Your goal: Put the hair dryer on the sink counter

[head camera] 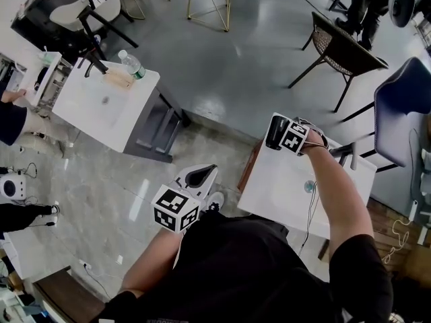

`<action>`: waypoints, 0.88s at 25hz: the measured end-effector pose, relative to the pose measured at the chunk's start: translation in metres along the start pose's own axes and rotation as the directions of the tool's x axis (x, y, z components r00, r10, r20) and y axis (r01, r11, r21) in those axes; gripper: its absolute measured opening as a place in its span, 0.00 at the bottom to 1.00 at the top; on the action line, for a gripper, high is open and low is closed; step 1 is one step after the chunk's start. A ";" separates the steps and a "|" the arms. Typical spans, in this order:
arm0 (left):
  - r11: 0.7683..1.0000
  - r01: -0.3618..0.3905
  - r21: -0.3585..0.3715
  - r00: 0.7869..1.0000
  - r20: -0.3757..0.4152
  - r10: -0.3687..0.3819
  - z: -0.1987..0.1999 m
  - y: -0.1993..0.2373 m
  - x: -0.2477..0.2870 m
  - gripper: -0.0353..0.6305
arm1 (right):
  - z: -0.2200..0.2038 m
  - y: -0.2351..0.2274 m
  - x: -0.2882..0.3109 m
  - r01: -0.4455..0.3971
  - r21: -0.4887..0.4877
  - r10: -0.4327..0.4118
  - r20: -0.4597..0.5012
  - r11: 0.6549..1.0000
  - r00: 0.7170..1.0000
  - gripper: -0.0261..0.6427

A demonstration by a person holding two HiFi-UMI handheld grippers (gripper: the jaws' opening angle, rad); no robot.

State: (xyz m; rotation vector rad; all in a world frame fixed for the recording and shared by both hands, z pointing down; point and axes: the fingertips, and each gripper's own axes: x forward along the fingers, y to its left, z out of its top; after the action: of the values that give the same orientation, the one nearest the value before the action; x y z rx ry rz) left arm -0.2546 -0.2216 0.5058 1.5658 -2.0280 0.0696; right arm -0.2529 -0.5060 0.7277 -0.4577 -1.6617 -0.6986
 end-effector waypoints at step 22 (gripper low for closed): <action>0.960 0.251 0.127 0.968 -0.052 -0.246 0.013 -0.023 0.025 0.05 | -0.007 0.020 -0.107 0.207 0.184 -0.230 0.111 0.961 0.967 0.39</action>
State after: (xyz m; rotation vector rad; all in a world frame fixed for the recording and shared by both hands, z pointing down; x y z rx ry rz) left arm -0.2426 -0.2551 0.5000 1.8774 -1.8154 0.1372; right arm -0.2129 -0.4874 0.6283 -0.2014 -1.8993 -0.6913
